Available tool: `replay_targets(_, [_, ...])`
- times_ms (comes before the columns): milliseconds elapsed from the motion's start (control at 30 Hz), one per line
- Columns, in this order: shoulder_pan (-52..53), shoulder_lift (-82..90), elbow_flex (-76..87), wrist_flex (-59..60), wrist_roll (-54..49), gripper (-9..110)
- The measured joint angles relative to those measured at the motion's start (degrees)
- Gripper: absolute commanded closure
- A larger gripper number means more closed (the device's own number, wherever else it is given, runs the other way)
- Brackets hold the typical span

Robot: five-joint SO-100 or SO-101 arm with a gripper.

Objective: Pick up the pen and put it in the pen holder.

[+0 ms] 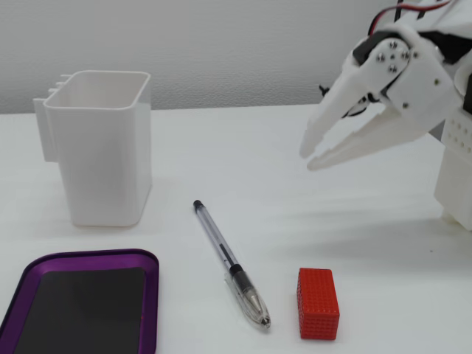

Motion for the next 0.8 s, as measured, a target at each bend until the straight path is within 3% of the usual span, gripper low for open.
replay_targets(267, [-3.87, -35.86, -22.85, 0.53, -10.72, 92])
replay_targets(467, [-8.09, -64.69, -38.67, 4.92, -11.07, 82])
replay_targets(800, [-8.88, -93.87, -52.47, 5.19, -11.07, 82])
